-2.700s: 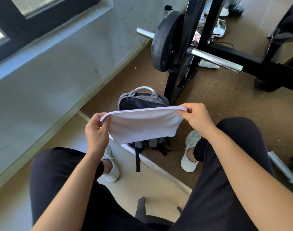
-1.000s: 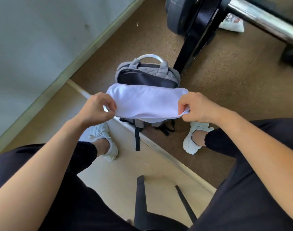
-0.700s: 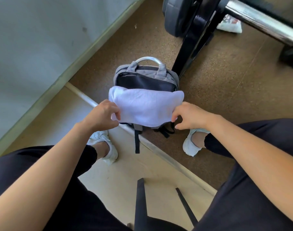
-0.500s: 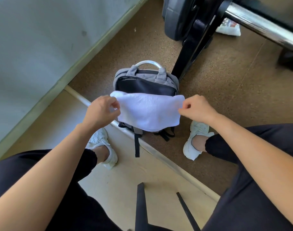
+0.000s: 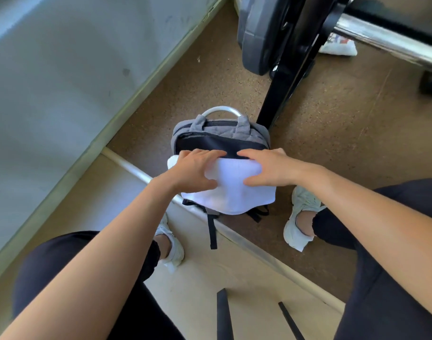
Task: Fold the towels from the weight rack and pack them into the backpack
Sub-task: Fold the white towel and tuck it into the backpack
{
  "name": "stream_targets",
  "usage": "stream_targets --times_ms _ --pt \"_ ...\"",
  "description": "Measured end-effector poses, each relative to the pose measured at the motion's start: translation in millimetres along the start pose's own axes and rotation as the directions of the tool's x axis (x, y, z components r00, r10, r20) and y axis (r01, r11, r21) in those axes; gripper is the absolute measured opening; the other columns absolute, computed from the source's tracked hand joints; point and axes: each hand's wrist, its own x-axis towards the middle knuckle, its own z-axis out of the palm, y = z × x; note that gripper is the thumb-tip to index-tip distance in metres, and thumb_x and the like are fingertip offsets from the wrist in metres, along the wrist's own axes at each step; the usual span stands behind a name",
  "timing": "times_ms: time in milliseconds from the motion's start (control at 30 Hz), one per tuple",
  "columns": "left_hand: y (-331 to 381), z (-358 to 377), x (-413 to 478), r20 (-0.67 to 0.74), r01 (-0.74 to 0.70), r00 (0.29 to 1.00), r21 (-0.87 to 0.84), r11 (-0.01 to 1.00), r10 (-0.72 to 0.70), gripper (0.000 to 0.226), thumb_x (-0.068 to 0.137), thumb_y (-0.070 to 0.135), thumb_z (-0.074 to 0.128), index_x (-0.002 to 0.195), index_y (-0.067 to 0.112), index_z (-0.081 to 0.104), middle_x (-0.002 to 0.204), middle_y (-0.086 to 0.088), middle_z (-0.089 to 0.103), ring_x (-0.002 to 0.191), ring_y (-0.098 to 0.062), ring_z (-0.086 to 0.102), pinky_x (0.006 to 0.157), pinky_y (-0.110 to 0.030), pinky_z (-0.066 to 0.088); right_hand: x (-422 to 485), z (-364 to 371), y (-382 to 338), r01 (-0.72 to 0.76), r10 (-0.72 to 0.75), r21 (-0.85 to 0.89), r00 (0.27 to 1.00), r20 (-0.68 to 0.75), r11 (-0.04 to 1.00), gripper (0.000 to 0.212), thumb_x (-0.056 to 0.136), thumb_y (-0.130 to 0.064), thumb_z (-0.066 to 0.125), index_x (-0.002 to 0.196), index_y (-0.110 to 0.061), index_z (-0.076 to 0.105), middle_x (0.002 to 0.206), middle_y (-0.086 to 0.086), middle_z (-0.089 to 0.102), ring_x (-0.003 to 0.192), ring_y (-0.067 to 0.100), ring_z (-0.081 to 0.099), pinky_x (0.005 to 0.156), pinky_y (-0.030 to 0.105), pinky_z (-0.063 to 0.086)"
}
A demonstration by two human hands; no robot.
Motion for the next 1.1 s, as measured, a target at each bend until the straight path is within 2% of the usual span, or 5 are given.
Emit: stream_targets --times_ms 300,633,833,967,1100 --pt "-6.7 -8.6 -9.5 -0.068 0.083 0.995 0.054 0.995 -0.079 0.033 0.071 0.055 0.08 0.084 0.032 0.06 0.076 0.008 0.061 0.075 -0.017 0.055 0.063 -0.035 0.044 -10.3 -6.1 3.7 0.11 -0.101 0.057 0.985 -0.139 0.992 0.037 0.075 -0.038 0.082 0.069 -0.017 0.052 0.067 -0.003 0.05 0.061 0.016 0.043 0.058 0.034 0.032" --pt "-39.7 -25.6 -61.4 -0.163 0.159 0.962 -0.325 0.932 -0.221 0.037 0.075 0.043 0.089 0.073 0.013 0.068 0.063 0.001 0.051 0.061 -0.017 0.042 0.059 -0.034 0.032 -46.6 -35.2 1.5 0.09 -0.067 0.416 0.995 -0.07 0.905 0.049 0.086 -0.047 0.075 0.095 0.001 0.07 0.093 0.023 0.07 0.083 0.036 0.066 0.07 0.045 0.052" --pt "-47.7 -46.7 -73.3 -0.315 -0.08 0.81 -0.895 0.438 -0.494 0.051 0.074 0.044 0.086 0.094 -0.001 0.07 0.087 -0.013 0.068 0.079 -0.023 0.062 0.075 -0.039 0.048 -45.7 -46.1 -7.9 0.12 -0.001 0.558 0.978 -0.209 0.821 0.038 0.091 -0.034 0.073 0.106 0.0 0.067 0.099 0.019 0.07 0.089 0.025 0.07 0.077 0.04 0.053" --pt "-34.2 -54.5 -53.0 -0.47 -0.086 0.634 -0.832 0.548 -0.614 0.031 0.089 0.041 0.069 0.091 0.01 0.064 0.082 0.001 0.06 0.075 -0.012 0.055 0.069 -0.032 0.047 -43.9 -50.8 -27.1 0.221 -0.187 0.469 0.975 -0.118 0.855 0.077 0.093 -0.017 0.072 0.154 -0.04 0.032 0.126 -0.015 0.064 0.114 -0.006 0.061 0.092 0.02 0.053" --pt "-35.8 -60.7 -34.1 -0.528 -0.033 0.567 -0.781 0.623 -0.632 0.036 0.091 0.032 0.069 0.076 0.008 0.047 0.071 0.002 0.038 0.068 -0.012 0.036 0.064 -0.031 0.033 -37.6 -44.5 -39.7 0.32 -0.363 0.338 0.929 0.071 0.885 0.072 0.094 -0.007 0.065 0.152 -0.041 0.038 0.148 -0.036 0.037 0.137 -0.022 0.028 0.103 -0.002 0.028"
